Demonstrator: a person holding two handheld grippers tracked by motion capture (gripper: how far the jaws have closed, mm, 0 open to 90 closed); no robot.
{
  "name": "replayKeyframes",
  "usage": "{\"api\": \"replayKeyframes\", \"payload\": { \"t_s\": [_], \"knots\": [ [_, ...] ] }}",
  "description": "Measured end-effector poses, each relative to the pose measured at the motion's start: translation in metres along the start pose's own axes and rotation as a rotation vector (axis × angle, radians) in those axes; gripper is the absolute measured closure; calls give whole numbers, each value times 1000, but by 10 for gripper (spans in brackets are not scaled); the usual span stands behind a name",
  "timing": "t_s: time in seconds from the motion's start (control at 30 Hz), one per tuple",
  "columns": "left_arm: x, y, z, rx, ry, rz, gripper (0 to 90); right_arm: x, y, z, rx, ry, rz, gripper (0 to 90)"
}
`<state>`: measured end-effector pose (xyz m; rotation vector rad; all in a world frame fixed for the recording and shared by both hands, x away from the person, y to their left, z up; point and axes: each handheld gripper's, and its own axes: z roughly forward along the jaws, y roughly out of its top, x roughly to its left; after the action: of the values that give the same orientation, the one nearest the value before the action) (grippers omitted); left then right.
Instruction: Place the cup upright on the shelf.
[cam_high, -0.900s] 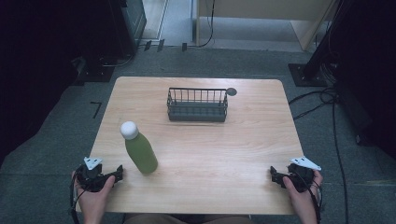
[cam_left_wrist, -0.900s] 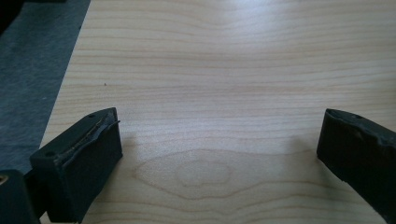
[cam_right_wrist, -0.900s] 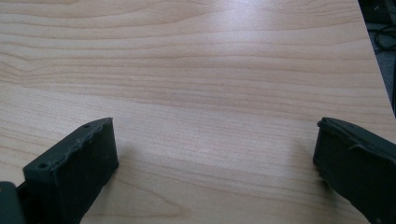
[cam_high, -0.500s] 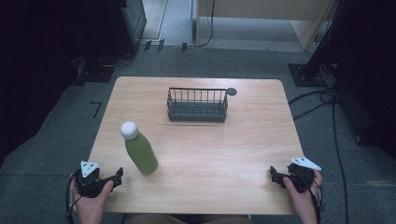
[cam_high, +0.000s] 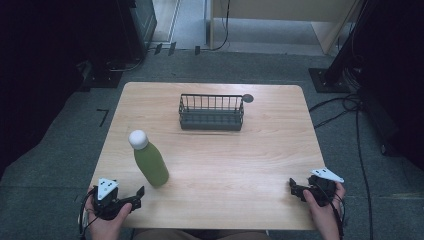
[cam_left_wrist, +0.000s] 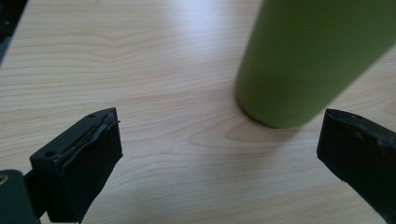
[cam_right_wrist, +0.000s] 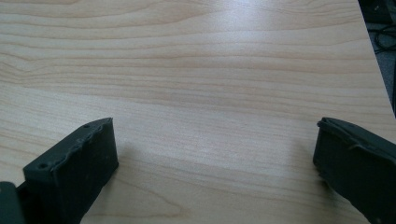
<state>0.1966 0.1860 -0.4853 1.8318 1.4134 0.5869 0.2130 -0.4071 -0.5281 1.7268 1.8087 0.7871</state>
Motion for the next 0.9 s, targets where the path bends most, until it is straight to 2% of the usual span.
{"api": "replayKeyframes", "payload": {
  "t_s": [0.13,0.27,0.43,0.67,0.9],
  "knots": [
    [-10,2,0,-9,-37,24,5,0,0,0,0,0,0,0],
    [-15,3,3,-10,-49,35,5,0,0,0,0,0,0,0],
    [-18,8,8,-17,-55,29,5,0,0,0,0,0,0,0],
    [-22,19,11,-57,-67,18,5,0,0,0,0,0,0,0],
    [-31,33,17,-76,-70,45,6,0,0,0,0,0,0,0]
  ]
}}
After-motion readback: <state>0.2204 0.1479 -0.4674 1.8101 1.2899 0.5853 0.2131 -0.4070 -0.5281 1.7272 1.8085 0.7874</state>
